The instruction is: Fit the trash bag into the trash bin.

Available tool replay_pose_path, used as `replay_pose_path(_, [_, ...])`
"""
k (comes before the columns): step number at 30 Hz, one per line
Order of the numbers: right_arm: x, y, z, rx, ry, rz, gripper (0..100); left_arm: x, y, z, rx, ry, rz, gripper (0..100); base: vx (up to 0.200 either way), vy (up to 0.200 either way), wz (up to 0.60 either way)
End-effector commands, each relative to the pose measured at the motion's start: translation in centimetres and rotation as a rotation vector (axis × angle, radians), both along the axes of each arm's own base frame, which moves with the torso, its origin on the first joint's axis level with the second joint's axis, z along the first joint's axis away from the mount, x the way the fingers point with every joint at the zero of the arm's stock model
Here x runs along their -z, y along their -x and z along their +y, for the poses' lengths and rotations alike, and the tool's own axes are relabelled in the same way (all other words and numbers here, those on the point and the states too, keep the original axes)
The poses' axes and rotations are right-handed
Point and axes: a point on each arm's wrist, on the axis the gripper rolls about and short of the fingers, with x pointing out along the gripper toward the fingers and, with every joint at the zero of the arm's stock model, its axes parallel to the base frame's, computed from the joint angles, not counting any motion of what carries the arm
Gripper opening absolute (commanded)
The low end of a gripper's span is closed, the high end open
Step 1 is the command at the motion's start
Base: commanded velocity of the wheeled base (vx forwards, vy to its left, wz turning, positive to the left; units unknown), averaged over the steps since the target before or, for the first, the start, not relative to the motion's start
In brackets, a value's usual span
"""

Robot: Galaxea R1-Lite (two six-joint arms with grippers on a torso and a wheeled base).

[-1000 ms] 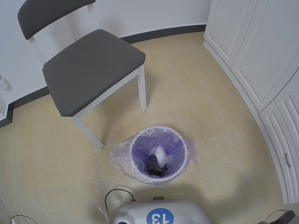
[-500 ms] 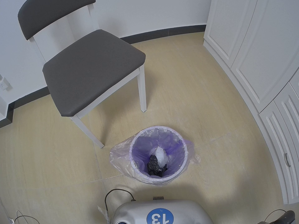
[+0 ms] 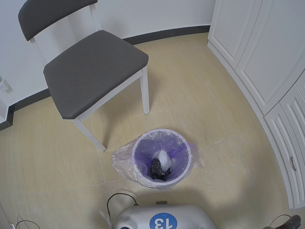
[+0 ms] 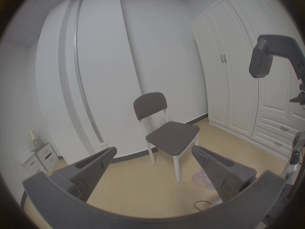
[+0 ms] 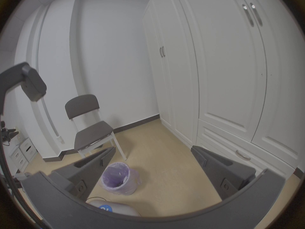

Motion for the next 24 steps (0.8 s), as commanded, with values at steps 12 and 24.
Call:
replay_pose_path(12, [10.2, -8.4, 0.3, -0.131, 0.118, 0.07, 100, 11.7, -12.3, -0.4, 0.08, 0.132, 0.105, 100, 0.0, 0.0, 0.0])
replay_pose_path(24, [10.4, -8.4, 0.5, -0.212, 0.139, 0.081, 100, 14.2, -13.0, -0.5, 0.139, 0.159, 0.222, 100, 0.0, 0.0, 0.0])
